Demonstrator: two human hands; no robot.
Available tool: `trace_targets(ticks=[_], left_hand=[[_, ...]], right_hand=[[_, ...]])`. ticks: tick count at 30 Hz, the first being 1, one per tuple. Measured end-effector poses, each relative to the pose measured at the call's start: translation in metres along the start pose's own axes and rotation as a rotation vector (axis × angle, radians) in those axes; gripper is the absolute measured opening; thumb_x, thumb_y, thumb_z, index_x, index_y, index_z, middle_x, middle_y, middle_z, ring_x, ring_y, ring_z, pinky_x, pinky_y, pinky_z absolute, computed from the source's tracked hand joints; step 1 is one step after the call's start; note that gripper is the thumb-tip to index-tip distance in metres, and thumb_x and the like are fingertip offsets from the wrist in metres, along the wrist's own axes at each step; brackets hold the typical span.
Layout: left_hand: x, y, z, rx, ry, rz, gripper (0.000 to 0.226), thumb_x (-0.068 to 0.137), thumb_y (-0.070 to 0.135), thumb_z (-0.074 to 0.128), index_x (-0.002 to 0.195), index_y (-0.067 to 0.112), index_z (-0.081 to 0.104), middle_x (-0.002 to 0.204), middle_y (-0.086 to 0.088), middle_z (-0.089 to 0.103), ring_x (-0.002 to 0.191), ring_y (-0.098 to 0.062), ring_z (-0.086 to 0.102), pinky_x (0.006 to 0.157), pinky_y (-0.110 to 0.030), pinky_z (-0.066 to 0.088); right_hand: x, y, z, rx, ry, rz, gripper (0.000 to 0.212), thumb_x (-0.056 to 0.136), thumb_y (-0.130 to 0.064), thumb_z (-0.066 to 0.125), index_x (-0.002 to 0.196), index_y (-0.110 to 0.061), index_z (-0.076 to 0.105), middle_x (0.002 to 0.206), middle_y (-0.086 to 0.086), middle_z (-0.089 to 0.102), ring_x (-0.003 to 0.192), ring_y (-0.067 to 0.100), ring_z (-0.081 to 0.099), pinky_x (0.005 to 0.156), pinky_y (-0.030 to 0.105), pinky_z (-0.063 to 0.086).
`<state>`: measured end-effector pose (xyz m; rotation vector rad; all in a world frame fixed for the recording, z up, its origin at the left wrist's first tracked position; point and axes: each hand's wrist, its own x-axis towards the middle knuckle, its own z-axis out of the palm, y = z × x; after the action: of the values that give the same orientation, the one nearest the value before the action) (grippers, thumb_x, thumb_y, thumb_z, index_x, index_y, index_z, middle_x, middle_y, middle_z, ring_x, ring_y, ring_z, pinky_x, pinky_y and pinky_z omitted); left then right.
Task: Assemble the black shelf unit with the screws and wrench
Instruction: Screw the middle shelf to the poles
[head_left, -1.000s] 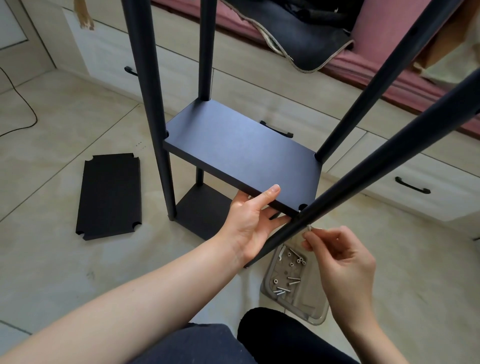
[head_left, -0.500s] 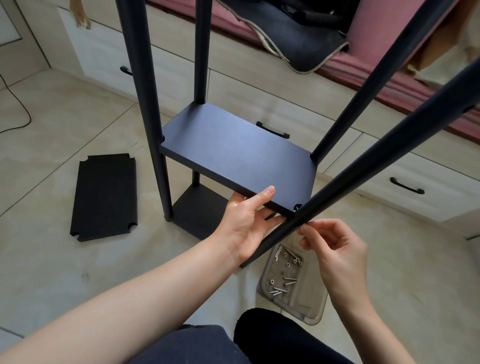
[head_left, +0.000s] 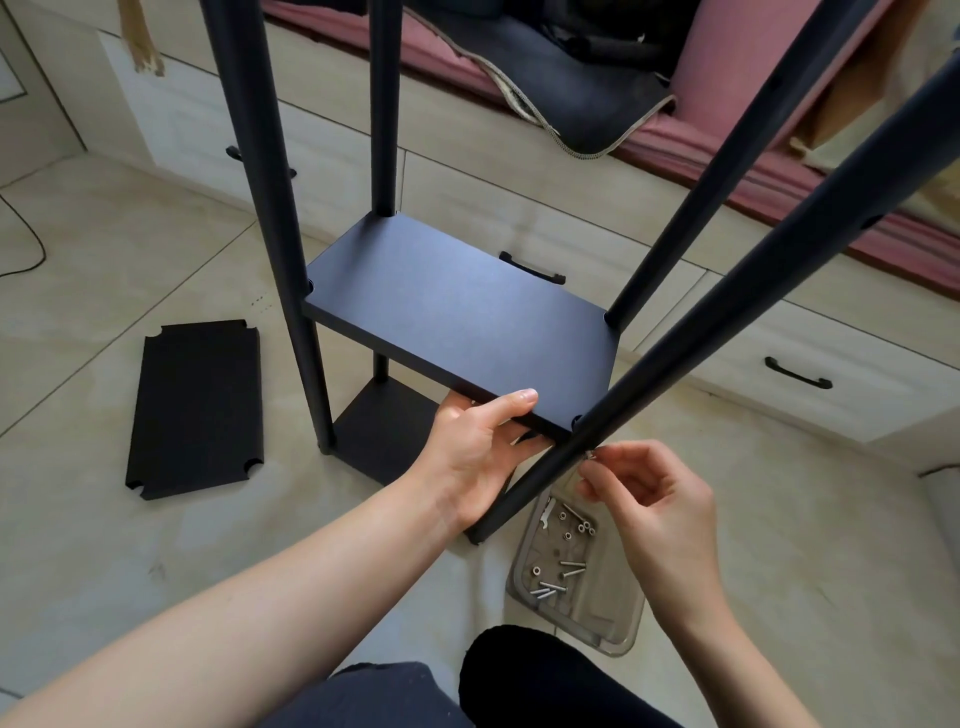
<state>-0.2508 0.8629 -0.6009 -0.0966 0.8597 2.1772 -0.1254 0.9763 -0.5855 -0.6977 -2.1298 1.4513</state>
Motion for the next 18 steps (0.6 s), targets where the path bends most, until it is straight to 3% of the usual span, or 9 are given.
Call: trace_targets(ticks=[7, 14, 18], left_hand=[[-0.0015, 0.0031, -0.0022, 0.042, -0.002, 0.011, 0.047, 0.095, -0.005, 0.057, 0.141, 0.001, 0.049, 0.136, -0.028, 0.058, 0.120, -0.044, 0.062, 0.096, -0.057, 0.054], [-0.0016, 0.0075, -0.0015, 0.085, -0.031, 0.022, 0.044, 0.096, -0.005, 0.054, 0.140, -0.002, 0.049, 0.136, -0.029, 0.056, 0.119, -0.047, 0.060, 0.087, -0.050, 0.060], [-0.0001, 0.0076, -0.0021, 0.103, -0.037, 0.024, 0.043, 0.097, -0.004, 0.054, 0.139, 0.001, 0.050, 0.135, -0.026, 0.059, 0.118, -0.044, 0.063, 0.084, -0.048, 0.061]], right_hand=[[0.0003, 0.0030, -0.0011, -0.089, 0.013, -0.052, 0.016, 0.084, -0.003, 0.074, 0.083, -0.018, 0.070, 0.076, -0.001, 0.074, 0.070, 0.012, 0.072, 0.069, 0.024, 0.056], [0.0002, 0.0053, 0.0051, -0.009, 0.030, 0.013, 0.010, 0.088, -0.007, 0.071, 0.081, -0.015, 0.071, 0.072, 0.005, 0.072, 0.065, 0.019, 0.070, 0.071, 0.048, 0.059], [0.0064, 0.0080, 0.0042, -0.117, 0.091, -0.033, 0.016, 0.079, -0.019, 0.081, 0.078, -0.025, 0.067, 0.072, -0.005, 0.070, 0.066, 0.013, 0.067, 0.067, 0.040, 0.057]])
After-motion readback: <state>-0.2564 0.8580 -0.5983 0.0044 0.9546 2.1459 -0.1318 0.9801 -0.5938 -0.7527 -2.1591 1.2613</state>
